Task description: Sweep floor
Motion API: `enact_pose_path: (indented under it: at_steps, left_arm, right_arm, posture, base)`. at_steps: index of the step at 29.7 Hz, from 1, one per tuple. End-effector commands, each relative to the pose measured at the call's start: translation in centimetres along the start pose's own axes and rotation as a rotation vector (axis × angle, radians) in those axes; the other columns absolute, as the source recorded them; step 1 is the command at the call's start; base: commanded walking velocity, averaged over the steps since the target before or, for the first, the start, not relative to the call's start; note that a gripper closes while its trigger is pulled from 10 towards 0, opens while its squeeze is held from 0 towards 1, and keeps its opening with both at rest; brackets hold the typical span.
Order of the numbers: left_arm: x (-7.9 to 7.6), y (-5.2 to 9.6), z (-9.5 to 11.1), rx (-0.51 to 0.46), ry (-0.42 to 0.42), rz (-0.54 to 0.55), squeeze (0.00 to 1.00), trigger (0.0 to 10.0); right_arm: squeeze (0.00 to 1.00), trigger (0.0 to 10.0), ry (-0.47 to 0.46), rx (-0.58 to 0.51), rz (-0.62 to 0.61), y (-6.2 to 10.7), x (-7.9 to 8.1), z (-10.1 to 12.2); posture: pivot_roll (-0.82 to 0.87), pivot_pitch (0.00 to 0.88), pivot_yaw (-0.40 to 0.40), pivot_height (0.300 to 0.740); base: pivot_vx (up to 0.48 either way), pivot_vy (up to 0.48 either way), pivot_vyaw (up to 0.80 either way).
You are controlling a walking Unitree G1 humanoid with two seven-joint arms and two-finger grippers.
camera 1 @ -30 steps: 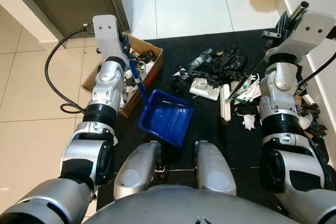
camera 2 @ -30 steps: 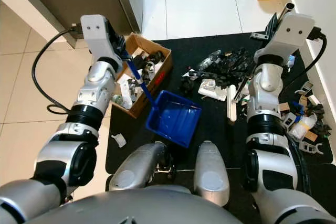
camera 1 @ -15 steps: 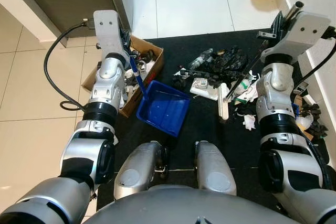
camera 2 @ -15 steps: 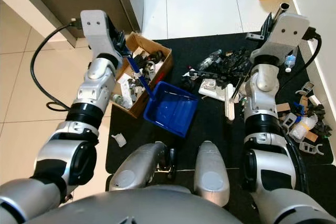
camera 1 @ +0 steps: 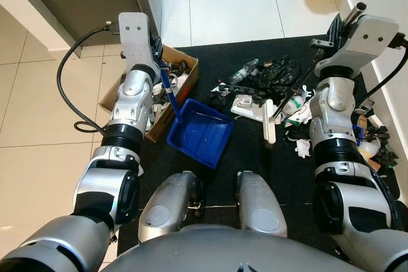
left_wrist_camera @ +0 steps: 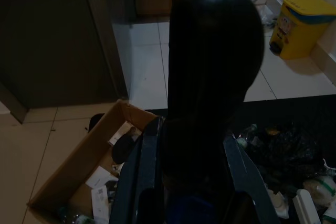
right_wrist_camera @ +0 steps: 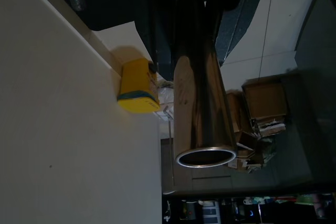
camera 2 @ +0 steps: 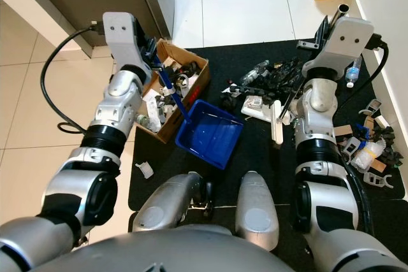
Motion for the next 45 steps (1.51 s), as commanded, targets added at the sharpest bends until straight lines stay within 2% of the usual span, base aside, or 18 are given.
enact_pose_path:
  at_steps: [1,11,45]
  left_arm:
    - [0.28,0.01,1.04,-0.044,-0.023,0.009,0.0,10.0]
    - [0.22,-0.06,1.23,-0.052,-0.035,0.007,0.0,10.0]
    - [0.17,-0.15,1.48,-0.061,-0.028,0.011,0.0,10.0]
  right_arm:
    - [0.0,10.0,-0.012,-0.042,0.01,-0.41,0.51,0.93]
    - [0.0,10.0,-0.008,-0.042,0.011,-0.43,0.52,0.88]
    - [0.0,10.0,-0.003,-0.036,0.013,-0.39,0.48,0.68]
  posture:
    - [0.03,0.028,0.097,0.74]
    - [0.02,0.028,0.1,0.74]
    - [0.02,0.03,0.098,0.74]
  base:
    - [0.0,0.0,0.0]
    - [0.0,-0.026,0.0]
    - [0.0,-0.385,0.0]
Point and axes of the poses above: a point about 5 cm out from each wrist's last joint towards the gripper, its own y axis pointing back from the gripper into the wrist, its own z axis along the axis of the wrist's last joint, x = y × z, the point moved 5 cm from there along -y, pointing out of the wrist towards the gripper, and after that the axes turned 2 degrees about -y, right-handed, at the moved point
